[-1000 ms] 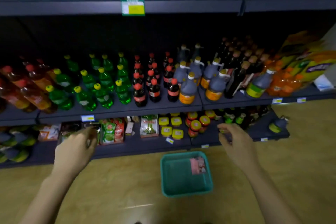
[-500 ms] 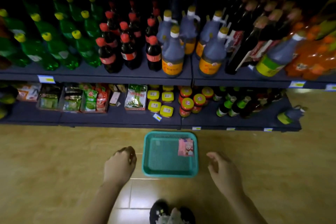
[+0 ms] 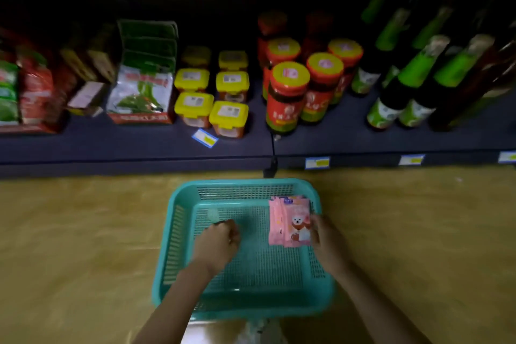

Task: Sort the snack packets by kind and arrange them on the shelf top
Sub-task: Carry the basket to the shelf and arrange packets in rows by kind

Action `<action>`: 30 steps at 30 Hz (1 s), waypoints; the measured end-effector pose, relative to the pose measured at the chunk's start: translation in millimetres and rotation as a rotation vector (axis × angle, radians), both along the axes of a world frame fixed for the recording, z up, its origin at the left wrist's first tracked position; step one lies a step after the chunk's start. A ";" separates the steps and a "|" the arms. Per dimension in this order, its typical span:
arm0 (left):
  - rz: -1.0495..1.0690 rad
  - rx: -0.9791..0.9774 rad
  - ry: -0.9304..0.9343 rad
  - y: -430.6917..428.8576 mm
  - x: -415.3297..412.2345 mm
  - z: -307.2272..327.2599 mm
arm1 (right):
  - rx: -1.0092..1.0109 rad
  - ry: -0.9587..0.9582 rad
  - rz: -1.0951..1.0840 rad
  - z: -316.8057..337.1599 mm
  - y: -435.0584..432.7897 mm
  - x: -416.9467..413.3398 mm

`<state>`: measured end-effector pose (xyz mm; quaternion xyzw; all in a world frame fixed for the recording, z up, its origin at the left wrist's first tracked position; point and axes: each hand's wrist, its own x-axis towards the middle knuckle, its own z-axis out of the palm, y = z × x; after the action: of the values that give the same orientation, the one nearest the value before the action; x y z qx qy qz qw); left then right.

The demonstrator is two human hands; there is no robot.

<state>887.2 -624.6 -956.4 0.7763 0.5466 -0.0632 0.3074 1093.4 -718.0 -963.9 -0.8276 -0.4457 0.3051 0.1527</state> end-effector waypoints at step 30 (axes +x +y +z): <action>0.337 -0.293 -0.491 -12.0 89.6 -180.5 | 0.123 0.458 -0.430 -97.5 21.2 4.0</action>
<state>976.8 -636.6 -1136.9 0.6146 0.5621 0.0998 0.5444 1097.4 -696.8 -1061.3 -0.8017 -0.2324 0.4169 0.3598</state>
